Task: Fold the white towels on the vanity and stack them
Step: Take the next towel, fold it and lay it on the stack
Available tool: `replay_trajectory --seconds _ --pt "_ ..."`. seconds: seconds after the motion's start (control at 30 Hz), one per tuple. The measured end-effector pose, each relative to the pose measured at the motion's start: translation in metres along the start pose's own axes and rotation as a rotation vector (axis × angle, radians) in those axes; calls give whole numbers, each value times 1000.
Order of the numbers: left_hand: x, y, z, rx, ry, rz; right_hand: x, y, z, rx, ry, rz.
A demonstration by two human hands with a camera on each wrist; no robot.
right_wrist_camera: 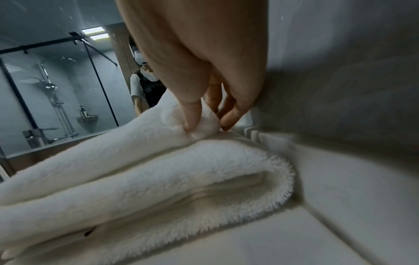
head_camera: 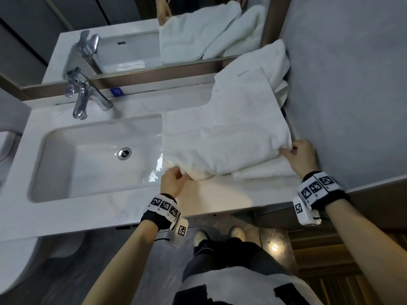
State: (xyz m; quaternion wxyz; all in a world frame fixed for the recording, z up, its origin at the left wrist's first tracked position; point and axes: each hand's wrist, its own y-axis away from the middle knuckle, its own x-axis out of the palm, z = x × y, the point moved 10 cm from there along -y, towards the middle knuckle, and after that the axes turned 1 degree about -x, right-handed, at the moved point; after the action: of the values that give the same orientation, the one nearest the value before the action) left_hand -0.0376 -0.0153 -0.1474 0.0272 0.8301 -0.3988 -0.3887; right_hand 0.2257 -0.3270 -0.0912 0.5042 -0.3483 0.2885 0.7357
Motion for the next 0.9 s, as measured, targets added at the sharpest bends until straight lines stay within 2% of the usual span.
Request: replay_trajectory --seconds 0.1,0.23,0.33,0.4,0.43,0.53,0.6,0.63,0.73,0.83,0.9 --pt "-22 0 -13 51 235 -60 -9 -1 4 -5 -145 -5" --pt "-93 7 -26 117 534 -307 -40 -4 20 8 -397 -83" --pt "-128 10 -24 126 608 -389 -52 -5 32 15 -458 -117" --pt "-128 6 -15 78 505 -355 -50 -3 31 38 -405 -100" --pt "-122 3 -6 28 383 -310 -48 -2 28 51 -350 -78" --pt "-78 0 38 -196 -51 -23 -26 8 11 119 -112 105" --pt "-50 11 67 -331 -198 171 -2 21 -4 171 31 286" --pt "-41 16 76 -366 -210 217 8 27 -10 193 77 358" --pt "-39 17 70 -318 -249 169 20 38 -20 228 158 419" --pt "-47 12 52 -260 -246 75 17 37 -23 279 182 367" --pt "-42 8 46 -282 -217 87 13 36 -23 308 189 330"
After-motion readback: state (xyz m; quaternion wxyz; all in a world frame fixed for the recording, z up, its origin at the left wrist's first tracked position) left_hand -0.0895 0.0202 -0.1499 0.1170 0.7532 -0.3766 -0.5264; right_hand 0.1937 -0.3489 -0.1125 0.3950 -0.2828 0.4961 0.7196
